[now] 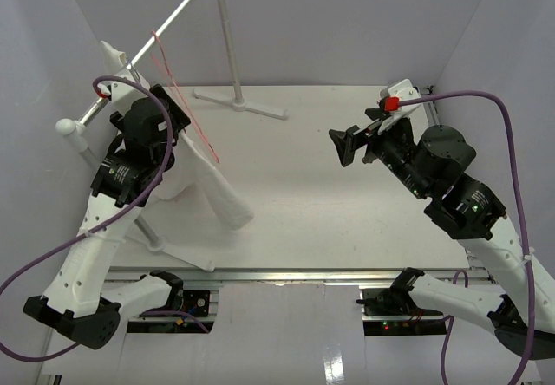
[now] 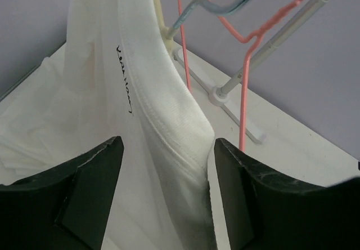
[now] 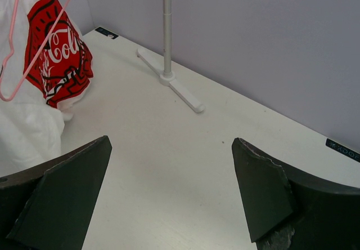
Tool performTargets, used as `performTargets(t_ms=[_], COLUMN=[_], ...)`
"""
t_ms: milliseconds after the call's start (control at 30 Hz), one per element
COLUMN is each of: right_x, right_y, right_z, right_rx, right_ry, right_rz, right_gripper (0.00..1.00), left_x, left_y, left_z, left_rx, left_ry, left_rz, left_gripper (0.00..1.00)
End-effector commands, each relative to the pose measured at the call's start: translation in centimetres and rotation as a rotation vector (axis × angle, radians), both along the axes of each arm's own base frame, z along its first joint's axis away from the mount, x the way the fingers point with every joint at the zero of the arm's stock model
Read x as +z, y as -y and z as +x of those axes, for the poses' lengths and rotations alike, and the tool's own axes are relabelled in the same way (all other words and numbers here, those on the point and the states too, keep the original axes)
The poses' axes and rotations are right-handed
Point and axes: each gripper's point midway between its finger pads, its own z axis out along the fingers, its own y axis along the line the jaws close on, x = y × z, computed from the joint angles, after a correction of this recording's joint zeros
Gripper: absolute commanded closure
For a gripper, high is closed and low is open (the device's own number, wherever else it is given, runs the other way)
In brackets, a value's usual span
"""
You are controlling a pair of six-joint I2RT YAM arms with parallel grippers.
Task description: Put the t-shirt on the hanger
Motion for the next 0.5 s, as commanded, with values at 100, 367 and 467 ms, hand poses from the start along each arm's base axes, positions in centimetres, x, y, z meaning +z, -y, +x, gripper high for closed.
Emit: performTargets(t_ms=[100, 367, 467], right_x=[0.9, -0.4, -1.9], right_y=[-0.3, -1.0, -1.7], right_z=[0.1, 0.2, 0.4], right_rx=[0.009, 0.029, 0.046], right_ry=[0.033, 0.012, -0.009], right_rz=[0.043, 0.036, 0.024], right_gripper=[0.05, 0.05, 0.05], left_x=[5.2, 10.6, 11.1], left_y=[0.9, 3.4, 6.0], left_z=[-2.2, -5.8, -7.3], left_rx=[-0.165, -0.429, -0.613], left_ry=[0.112, 0.249, 0.276], left_rz=[0.014, 0.068, 0.101], left_gripper=[0.06, 0.02, 0.02])
